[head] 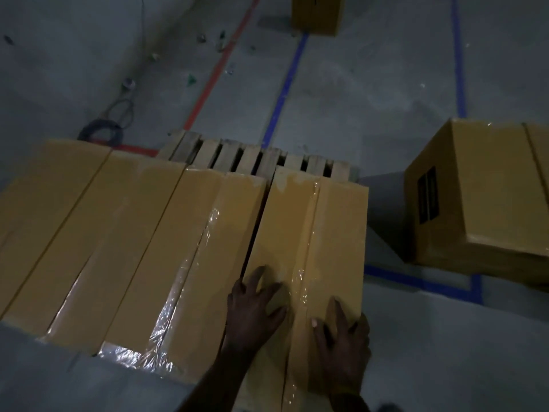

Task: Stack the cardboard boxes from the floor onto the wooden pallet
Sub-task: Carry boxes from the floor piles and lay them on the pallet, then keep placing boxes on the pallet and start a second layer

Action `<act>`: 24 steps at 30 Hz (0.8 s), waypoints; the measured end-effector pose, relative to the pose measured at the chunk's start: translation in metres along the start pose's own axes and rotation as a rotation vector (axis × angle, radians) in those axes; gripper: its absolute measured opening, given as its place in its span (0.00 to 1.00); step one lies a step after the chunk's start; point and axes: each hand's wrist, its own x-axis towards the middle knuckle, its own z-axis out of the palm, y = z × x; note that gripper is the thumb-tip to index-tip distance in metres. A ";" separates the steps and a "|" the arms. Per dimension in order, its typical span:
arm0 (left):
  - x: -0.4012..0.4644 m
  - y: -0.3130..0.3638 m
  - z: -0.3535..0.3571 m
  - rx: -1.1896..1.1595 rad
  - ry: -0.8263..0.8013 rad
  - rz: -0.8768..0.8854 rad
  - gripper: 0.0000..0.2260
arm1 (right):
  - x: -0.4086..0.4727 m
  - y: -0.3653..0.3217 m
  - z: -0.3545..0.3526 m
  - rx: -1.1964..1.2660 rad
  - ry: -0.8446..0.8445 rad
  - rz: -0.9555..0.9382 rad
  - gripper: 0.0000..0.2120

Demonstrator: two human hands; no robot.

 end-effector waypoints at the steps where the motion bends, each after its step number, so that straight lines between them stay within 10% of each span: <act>1: 0.004 -0.005 0.005 0.007 -0.009 -0.006 0.25 | 0.003 0.002 0.008 0.008 0.006 -0.012 0.36; 15: -0.018 0.016 0.017 0.149 -0.377 -0.193 0.37 | 0.012 -0.001 -0.012 -0.163 -0.403 -0.065 0.42; 24: -0.064 0.180 -0.030 0.062 -0.258 -0.118 0.31 | -0.022 0.049 -0.173 -0.232 -0.174 -0.183 0.32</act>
